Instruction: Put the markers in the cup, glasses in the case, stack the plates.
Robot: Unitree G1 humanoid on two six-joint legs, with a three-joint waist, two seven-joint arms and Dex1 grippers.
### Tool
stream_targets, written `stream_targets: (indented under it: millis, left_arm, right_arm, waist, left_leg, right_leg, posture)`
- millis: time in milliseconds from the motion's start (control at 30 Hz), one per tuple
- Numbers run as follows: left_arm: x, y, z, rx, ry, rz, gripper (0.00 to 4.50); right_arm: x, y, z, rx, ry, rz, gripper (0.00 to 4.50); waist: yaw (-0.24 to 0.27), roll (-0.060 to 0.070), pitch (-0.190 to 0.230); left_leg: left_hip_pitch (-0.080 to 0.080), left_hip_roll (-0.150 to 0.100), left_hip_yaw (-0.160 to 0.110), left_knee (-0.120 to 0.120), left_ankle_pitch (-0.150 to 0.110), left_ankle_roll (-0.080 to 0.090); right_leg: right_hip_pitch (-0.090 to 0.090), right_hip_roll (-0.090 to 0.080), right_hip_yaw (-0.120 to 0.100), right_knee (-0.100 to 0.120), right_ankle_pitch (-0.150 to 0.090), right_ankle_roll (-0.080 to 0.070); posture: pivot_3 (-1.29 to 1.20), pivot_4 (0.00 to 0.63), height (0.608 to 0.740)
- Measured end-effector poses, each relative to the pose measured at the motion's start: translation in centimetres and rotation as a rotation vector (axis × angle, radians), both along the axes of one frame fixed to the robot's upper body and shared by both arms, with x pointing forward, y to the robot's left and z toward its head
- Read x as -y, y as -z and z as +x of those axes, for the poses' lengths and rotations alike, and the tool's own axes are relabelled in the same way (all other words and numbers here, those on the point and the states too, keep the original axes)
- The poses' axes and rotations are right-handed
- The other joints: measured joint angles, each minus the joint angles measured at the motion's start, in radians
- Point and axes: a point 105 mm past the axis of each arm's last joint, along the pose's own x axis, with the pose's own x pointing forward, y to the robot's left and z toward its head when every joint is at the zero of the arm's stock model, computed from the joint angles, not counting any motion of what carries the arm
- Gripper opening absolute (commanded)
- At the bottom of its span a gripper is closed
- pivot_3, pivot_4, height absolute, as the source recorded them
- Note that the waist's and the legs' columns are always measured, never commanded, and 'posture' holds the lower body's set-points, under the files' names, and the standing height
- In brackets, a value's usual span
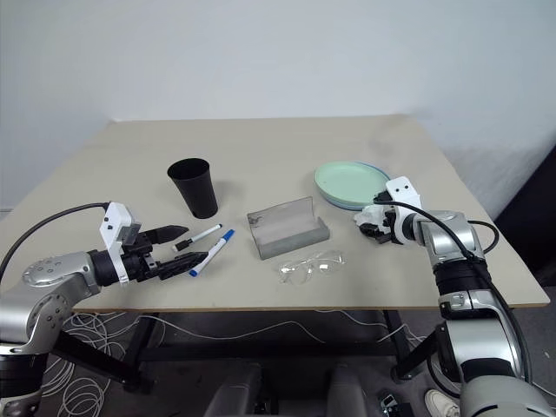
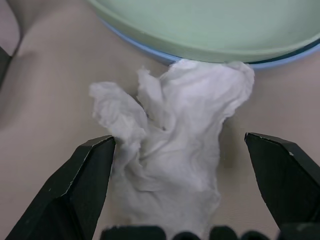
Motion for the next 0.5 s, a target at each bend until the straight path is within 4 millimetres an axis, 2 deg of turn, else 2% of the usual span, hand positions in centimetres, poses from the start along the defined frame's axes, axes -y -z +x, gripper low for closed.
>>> stream_targets:
  millis: [100, 467, 500]
  left_arm:
    - [0.0, 0.0, 0.0, 0.0, 0.0, 0.0, 4.5]
    - [0.0, 0.0, -0.01, 0.0, 0.001, 0.0, 4.5]
    - [0.0, 0.0, -0.01, 0.0, 0.001, 0.0, 4.5]
  right_arm:
    - [0.01, 0.43, 0.15, 0.005, 0.011, -0.001, 3.88]
    - [0.09, 0.33, 0.57, 0.048, 0.017, -0.008, 0.08]
    - [0.1, 0.33, 0.58, 0.049, 0.017, -0.008, 0.03]
  waist:
    - [0.0, 0.0, 0.0]
    - [0.0, 0.0, 0.0]
    - [0.0, 0.0, 0.0]
  left_leg:
    - [0.0, 0.0, 0.0, 0.0, 0.0, 0.0]
    - [0.0, 0.0, 0.0, 0.0, 0.0, 0.0]
    - [0.0, 0.0, 0.0, 0.0, 0.0, 0.0]
  right_leg:
    - [0.0, 0.0, 0.0, 0.0, 0.0, 0.0]
    - [0.0, 0.0, 0.0, 0.0, 0.0, 0.0]
    - [0.0, 0.0, 0.0, 0.0, 0.0, 0.0]
  posture:
    - [0.0, 0.0, 0.629]
    - [0.0, 0.0, 0.629]
    - [0.0, 0.0, 0.629]
